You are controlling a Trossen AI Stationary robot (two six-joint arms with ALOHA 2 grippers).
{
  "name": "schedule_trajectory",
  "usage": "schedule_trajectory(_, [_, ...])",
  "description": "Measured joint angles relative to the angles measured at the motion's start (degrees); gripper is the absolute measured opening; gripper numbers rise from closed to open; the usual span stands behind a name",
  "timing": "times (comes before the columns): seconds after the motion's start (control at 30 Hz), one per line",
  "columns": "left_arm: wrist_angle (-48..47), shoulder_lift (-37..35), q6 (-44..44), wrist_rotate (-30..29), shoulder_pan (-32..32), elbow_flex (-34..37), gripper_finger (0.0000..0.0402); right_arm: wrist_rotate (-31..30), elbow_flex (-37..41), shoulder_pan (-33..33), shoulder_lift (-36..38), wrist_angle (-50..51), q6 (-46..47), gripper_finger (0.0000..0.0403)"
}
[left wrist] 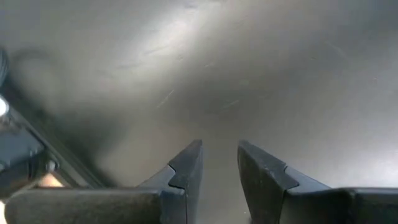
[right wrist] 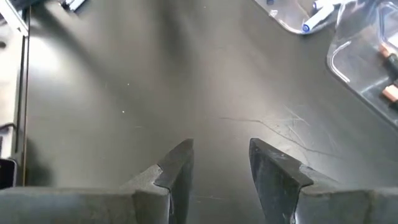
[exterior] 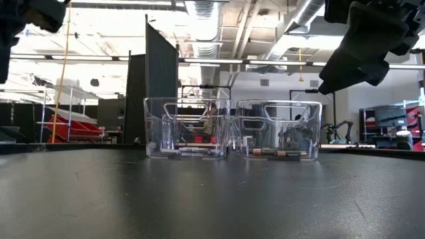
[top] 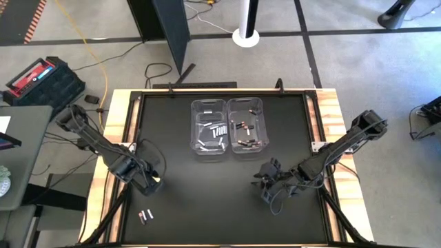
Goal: Sort batteries
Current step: Put the white battery into the left transparent bin
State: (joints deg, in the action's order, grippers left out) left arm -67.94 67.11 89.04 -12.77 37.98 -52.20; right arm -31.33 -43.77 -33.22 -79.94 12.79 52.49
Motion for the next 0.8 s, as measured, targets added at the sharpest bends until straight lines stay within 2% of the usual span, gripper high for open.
schedule_trajectory(0.2, [2.84, 0.0, 12.06, 3.52, 2.65, 3.64, 0.0097, -0.07, 0.0, 0.0, 0.0, 0.02, 3.11, 0.0173])
schedule_trajectory(0.43, [9.36, 1.32, 29.92, 2.97, 7.98, 6.58, 0.0097, -0.17, 0.0, -0.02, 0.0, 0.05, 3.17, 0.0173])
schedule_trajectory(0.6, [14.58, 6.04, 41.18, 1.51, 11.59, 6.58, 0.0088, -0.15, 0.0, -0.02, 0.0, 0.61, 3.12, 0.0173])
schedule_trajectory(0.8, [25.08, 15.49, 42.28, 2.07, 12.15, 4.81, 0.0079, -0.11, 0.0, -0.06, 0.0, 1.96, 2.97, 0.0173])
